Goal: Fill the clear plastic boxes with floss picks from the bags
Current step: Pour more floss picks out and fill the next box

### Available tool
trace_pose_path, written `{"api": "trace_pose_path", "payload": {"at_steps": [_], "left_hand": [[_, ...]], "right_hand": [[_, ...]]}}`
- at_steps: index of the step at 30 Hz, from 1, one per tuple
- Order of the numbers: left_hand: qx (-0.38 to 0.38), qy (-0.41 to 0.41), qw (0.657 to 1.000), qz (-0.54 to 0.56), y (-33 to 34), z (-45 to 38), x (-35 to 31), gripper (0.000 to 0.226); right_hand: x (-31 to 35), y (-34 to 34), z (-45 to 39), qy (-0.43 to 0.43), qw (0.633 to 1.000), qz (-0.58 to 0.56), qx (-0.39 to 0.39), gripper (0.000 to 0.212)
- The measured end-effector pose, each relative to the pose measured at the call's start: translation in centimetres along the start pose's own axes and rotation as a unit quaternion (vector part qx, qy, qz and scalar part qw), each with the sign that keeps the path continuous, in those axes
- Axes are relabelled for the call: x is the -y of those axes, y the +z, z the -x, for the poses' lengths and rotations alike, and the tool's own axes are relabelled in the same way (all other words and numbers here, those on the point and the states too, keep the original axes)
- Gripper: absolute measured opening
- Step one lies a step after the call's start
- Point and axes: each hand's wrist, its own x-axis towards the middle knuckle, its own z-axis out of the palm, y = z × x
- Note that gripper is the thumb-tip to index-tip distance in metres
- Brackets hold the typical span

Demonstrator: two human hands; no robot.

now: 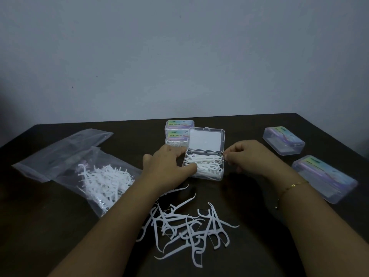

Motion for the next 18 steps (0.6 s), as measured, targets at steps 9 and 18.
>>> {"api": "trace_pose_path", "payload": {"at_steps": [9, 18], "left_hand": [[-0.05, 0.006, 0.999, -0.002, 1.0, -0.2, -0.2, 0.045], [-0.079, 0.016, 0.995, 0.057, 1.2, -0.9, 0.1, 0.026]], "right_hand": [[0.1, 0.3, 0.0, -0.013, 1.0, 0.012, 0.022, 0.016], [0.2, 0.5, 0.0, -0.094, 0.995, -0.015, -0.041, 0.012]]}}
